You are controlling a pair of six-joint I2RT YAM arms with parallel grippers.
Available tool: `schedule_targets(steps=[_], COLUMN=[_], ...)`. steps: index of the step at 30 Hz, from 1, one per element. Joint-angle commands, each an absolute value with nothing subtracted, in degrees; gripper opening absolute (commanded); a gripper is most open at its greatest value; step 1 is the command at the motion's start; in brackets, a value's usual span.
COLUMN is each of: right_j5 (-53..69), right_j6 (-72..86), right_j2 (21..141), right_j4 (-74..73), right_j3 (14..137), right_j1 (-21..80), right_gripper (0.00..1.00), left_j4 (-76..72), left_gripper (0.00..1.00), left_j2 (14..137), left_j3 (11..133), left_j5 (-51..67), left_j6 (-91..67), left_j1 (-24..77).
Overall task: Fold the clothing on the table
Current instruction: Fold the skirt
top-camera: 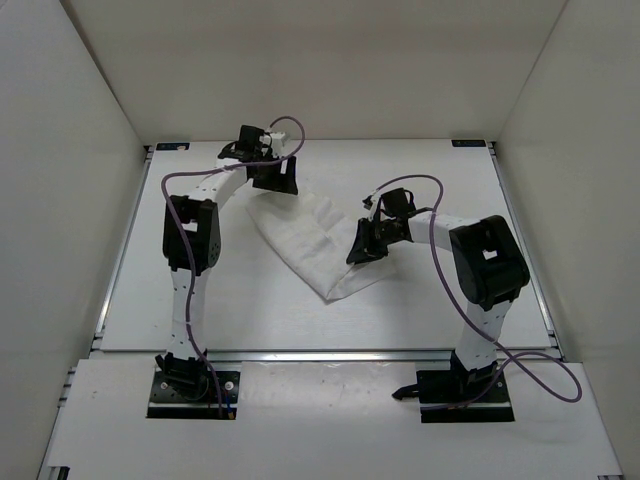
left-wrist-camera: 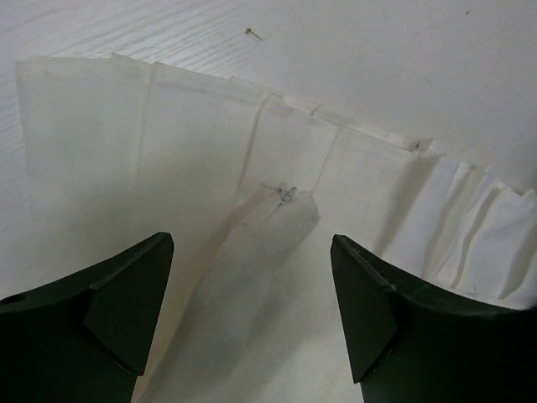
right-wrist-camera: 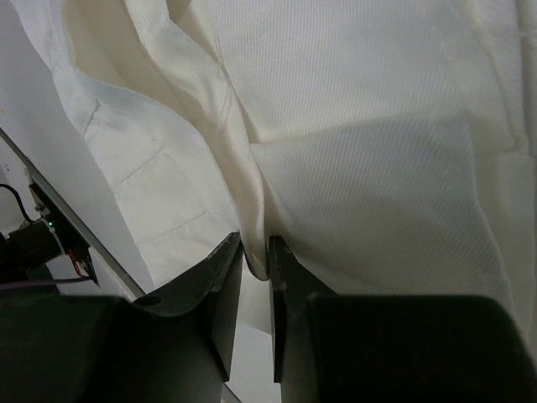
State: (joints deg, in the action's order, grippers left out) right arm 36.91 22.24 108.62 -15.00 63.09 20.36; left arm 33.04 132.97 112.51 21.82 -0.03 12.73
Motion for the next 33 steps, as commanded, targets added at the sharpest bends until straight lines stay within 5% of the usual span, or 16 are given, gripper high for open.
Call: schedule_targets(steps=[1, 6, 11, 13, 22, 33], right_j5=[38.05, 38.85, 40.78, 40.61, 38.68, 36.65], right_j6=[21.01, 20.75, 20.22, 19.51, 13.28, 8.61], right_j2=[108.81, 108.99, 109.86, 109.25, 101.17, 85.8], right_j4=[-15.29, -15.11, -16.08, -17.48, -25.3, -33.39], right_j3=[65.39, 65.39, 66.71, 66.8, 67.76, 64.34], right_j1=[20.31, 20.3, 20.13, 20.13, 13.46, 8.44], right_gripper=[0.17, 0.16, 0.0, 0.0, 0.0, 0.0], left_j4=[34.19, 34.54, 34.2, 32.96, 19.44, 3.53], left_gripper=[0.86, 0.69, 0.12, 0.0, 0.0, 0.0], left_j2=[132.63, 134.56, 134.56, 132.81, 115.51, 75.89], left_j3=[115.22, 117.06, 116.2, 114.53, 89.23, 48.72], left_j5=[22.85, 23.73, 23.82, 23.47, 26.27, 18.81], left_j6=[3.78, 4.49, 3.61, 2.73, -8.15, -18.45], left_j1=[14.06, 14.68, 14.94, 14.85, 10.73, 13.18])
